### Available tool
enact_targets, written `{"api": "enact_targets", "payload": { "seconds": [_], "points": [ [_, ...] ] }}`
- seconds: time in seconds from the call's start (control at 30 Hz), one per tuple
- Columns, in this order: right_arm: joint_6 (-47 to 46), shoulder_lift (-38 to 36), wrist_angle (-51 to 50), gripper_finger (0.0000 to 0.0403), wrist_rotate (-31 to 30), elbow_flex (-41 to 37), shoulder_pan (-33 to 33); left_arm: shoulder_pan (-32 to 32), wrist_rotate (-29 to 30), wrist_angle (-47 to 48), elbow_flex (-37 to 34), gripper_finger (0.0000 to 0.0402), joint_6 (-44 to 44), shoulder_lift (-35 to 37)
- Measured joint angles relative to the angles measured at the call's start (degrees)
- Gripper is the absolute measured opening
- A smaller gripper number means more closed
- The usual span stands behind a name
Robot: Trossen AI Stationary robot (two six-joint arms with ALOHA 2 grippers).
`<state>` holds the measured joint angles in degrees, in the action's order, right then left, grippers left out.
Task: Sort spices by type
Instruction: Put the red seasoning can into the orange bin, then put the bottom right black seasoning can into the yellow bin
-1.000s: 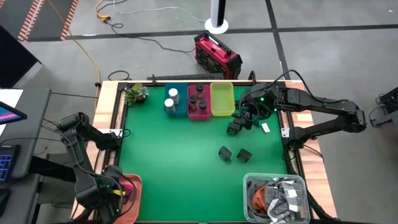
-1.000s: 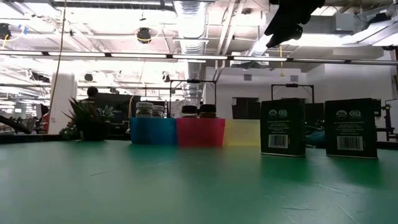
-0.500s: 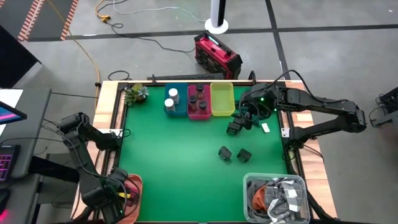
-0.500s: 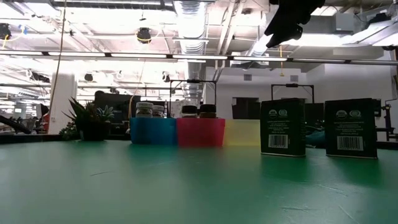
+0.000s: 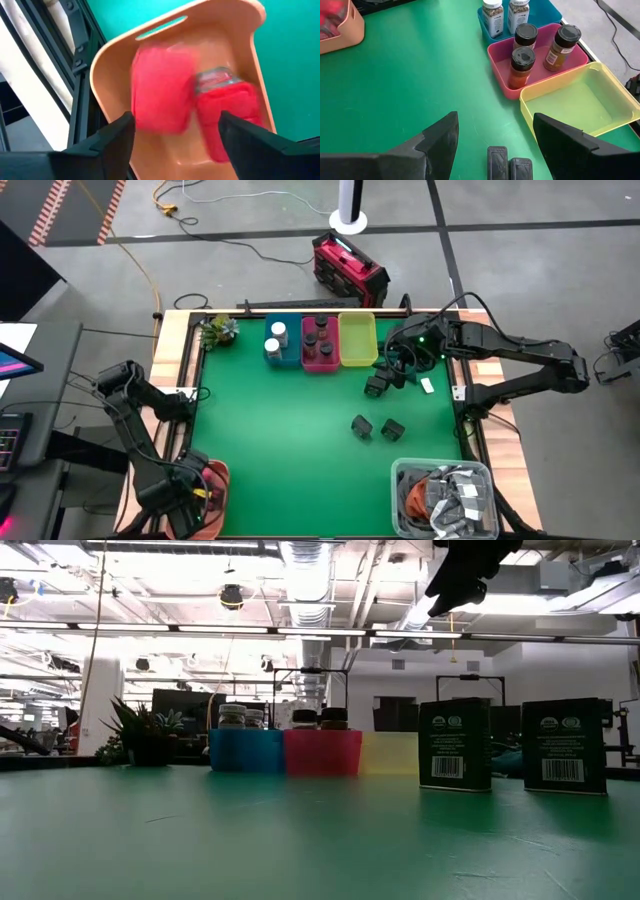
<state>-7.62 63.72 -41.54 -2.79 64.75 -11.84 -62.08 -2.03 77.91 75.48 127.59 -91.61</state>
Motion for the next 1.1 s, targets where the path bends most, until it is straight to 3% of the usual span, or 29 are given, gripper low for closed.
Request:
{"api": "enact_targets", "payload": {
  "seconds": [0.3,0.57,0.67,0.83,0.97,1.1],
  "points": [
    [0.0,0.0,0.0,0.0284,0.0,0.0,0.0,0.2,-1.2,0.3,0.5,0.0299,0.7,0.4],
    [0.0,0.2,0.7,0.0284,0.0,0.0,0.2,5.1,5.3,7.3,2.8,0.0299,-4.9,4.2],
    [0.2,0.4,1.3,0.0284,0.0,0.0,0.2,10.9,6.8,8.8,2.8,0.0299,-16.2,5.2],
    [-1.8,1.8,2.7,0.0284,0.1,0.0,0.2,25.0,11.0,5.5,2.8,0.0300,-46.4,5.2],
    [-4.2,2.6,2.8,0.0284,1.0,0.0,1.6,37.4,14.6,-1.6,2.8,0.0300,-67.1,5.2],
    [-4.5,2.8,1.9,0.0284,1.2,0.0,3.6,49.0,14.1,-11.8,2.8,0.0300,-82.7,5.2]
  ]
}}
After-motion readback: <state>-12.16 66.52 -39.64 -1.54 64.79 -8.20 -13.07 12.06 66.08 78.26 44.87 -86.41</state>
